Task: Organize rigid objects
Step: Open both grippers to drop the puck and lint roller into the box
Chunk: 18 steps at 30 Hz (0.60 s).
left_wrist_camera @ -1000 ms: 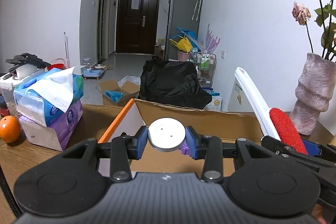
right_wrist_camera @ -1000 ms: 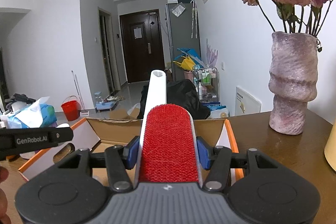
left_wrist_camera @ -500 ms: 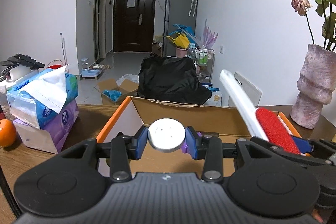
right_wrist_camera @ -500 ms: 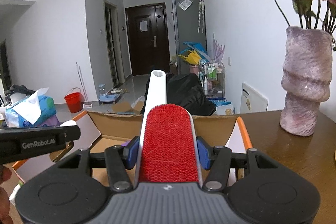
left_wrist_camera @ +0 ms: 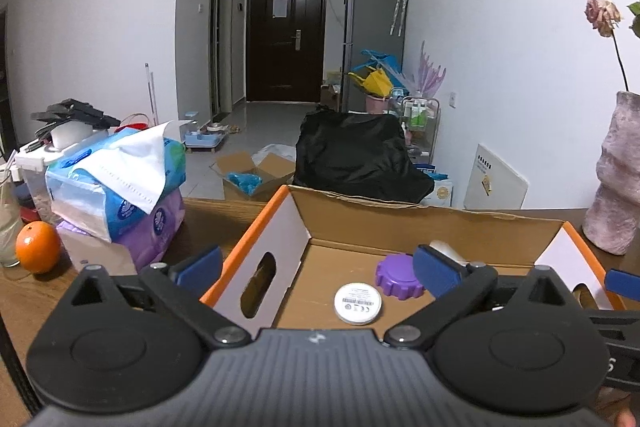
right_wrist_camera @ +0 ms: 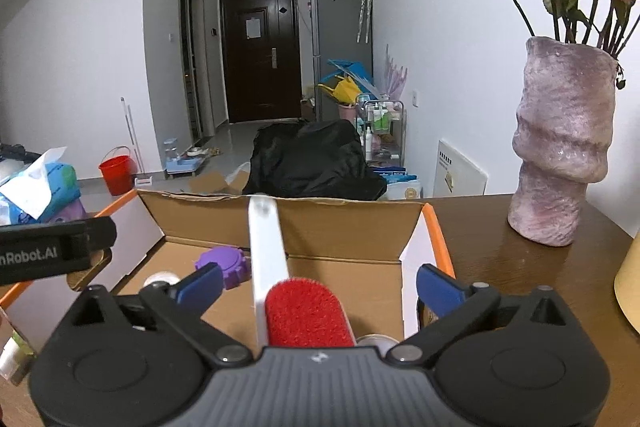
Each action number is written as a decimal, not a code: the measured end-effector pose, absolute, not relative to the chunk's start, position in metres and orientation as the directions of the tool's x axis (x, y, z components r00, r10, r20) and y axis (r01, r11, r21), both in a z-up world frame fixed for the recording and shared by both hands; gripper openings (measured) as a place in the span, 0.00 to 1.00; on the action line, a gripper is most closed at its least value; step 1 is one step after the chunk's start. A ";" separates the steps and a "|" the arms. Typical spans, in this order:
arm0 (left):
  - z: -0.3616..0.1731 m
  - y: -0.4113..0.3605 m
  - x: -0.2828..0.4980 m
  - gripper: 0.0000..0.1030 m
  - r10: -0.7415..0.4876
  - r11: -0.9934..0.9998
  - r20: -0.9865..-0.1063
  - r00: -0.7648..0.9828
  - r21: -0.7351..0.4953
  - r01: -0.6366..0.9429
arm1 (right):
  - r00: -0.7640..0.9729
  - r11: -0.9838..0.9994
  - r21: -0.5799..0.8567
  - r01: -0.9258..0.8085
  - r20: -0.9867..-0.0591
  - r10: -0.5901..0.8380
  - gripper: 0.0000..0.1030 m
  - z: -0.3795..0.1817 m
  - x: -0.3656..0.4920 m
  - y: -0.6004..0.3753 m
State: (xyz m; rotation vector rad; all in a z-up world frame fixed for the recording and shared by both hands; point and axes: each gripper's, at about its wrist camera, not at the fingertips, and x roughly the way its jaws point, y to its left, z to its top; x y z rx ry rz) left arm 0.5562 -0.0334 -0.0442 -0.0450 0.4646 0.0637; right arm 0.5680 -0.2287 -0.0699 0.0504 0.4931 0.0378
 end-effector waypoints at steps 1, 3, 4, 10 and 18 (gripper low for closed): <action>-0.044 -0.033 0.556 1.00 0.052 0.997 -0.449 0.892 -0.030 -0.073 | 0.880 0.998 0.057 -0.026 -0.472 0.049 1.00 -0.070 0.568 -0.229; -0.044 -0.032 0.557 1.00 0.056 0.997 -0.450 0.891 -0.029 -0.077 | 0.880 0.998 0.056 -0.030 -0.472 0.053 1.00 -0.070 0.566 -0.228; -0.044 -0.032 0.557 1.00 0.058 0.997 -0.450 0.891 -0.027 -0.078 | 0.880 0.998 0.056 -0.031 -0.472 0.054 1.00 -0.070 0.566 -0.227; -0.045 -0.031 0.555 1.00 0.058 0.997 -0.449 0.892 -0.023 -0.077 | 0.879 0.998 0.060 -0.032 -0.473 0.057 1.00 -0.070 0.564 -0.226; -0.043 -0.031 0.552 1.00 0.057 0.997 -0.447 0.893 -0.024 -0.076 | 0.883 0.998 0.055 -0.043 -0.465 0.064 1.00 -0.068 0.558 -0.227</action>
